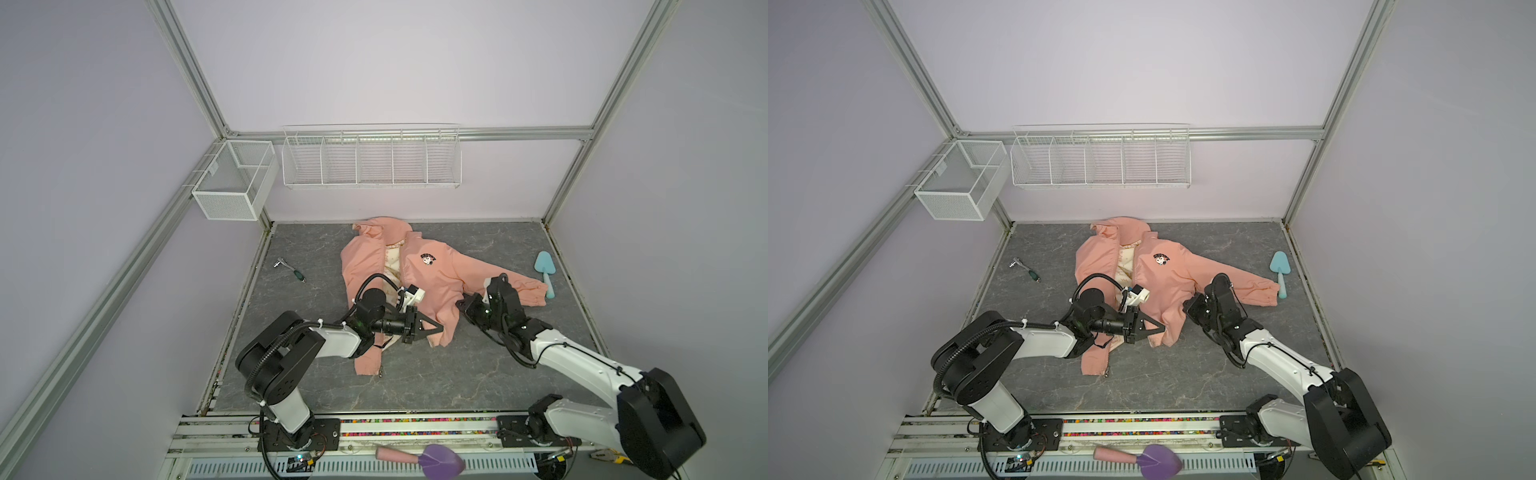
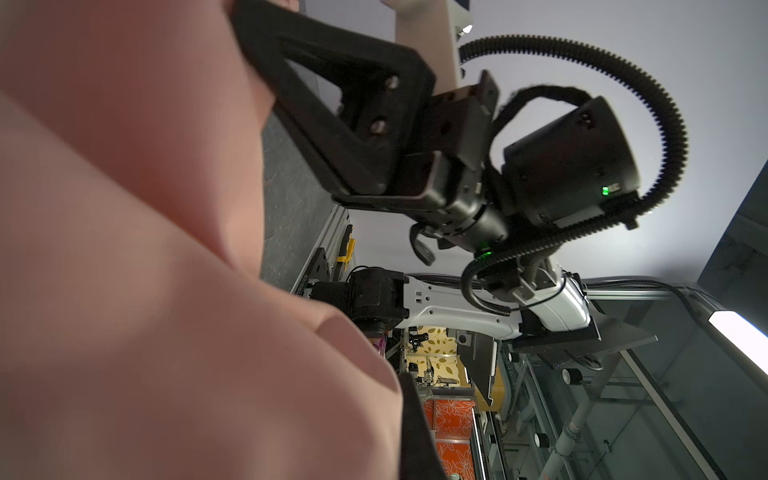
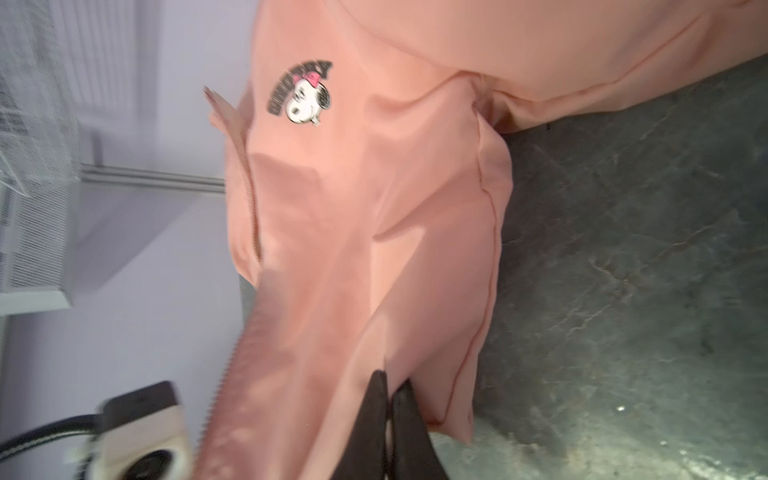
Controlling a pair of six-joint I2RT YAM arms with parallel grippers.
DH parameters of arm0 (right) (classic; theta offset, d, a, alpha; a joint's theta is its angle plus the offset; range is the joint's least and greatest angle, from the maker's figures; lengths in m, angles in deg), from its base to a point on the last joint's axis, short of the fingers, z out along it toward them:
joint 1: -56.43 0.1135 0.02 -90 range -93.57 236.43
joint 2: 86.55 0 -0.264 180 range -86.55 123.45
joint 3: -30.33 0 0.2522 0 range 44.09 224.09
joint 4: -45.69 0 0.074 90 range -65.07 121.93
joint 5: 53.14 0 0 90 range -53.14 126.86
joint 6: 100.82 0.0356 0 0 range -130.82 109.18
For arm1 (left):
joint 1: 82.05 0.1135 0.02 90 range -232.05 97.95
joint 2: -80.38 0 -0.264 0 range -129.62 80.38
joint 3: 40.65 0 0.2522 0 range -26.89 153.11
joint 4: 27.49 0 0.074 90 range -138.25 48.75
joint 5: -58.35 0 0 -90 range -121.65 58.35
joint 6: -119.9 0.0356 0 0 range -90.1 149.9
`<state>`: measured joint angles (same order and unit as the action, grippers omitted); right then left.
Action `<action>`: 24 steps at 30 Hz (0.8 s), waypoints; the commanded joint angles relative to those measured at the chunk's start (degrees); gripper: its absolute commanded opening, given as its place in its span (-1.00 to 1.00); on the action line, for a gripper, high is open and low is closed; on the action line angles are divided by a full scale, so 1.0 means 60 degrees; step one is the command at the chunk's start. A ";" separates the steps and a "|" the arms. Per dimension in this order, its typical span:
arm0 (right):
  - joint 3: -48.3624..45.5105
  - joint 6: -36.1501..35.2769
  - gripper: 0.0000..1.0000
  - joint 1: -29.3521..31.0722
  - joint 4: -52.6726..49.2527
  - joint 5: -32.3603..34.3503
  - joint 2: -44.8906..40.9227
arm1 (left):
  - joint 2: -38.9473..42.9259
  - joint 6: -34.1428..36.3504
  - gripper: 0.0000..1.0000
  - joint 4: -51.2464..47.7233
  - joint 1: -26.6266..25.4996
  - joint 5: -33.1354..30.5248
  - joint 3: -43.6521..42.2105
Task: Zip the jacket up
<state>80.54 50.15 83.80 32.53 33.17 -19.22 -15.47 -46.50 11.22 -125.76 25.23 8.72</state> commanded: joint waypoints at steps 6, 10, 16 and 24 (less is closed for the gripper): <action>0.2419 -0.2604 -0.88 -0.0858 -0.3619 -0.0271 -0.0057 | 0.1323 0.3881 -1.00 -0.5271 -0.0126 -0.2156 0.1387; 0.3928 -0.3628 -0.88 -0.1271 -0.4855 -0.0366 0.0541 | 0.1520 0.4670 -1.00 -0.6227 -0.0271 -0.3161 0.1987; 0.5570 -0.4699 -0.88 -0.2114 -0.5991 -0.0506 0.1015 | 0.1177 0.4635 -1.00 -0.5915 -0.0500 -0.3789 0.2180; 0.6362 -0.4948 -0.87 -0.2208 -0.5615 -0.1925 0.2606 | 0.0758 0.4814 -1.00 -0.6003 -0.0509 -0.4418 0.1950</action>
<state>118.59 22.24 70.91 -3.32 25.74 -7.07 -9.17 -19.46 -22.20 -128.84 1.52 20.59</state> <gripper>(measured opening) 0.067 0.047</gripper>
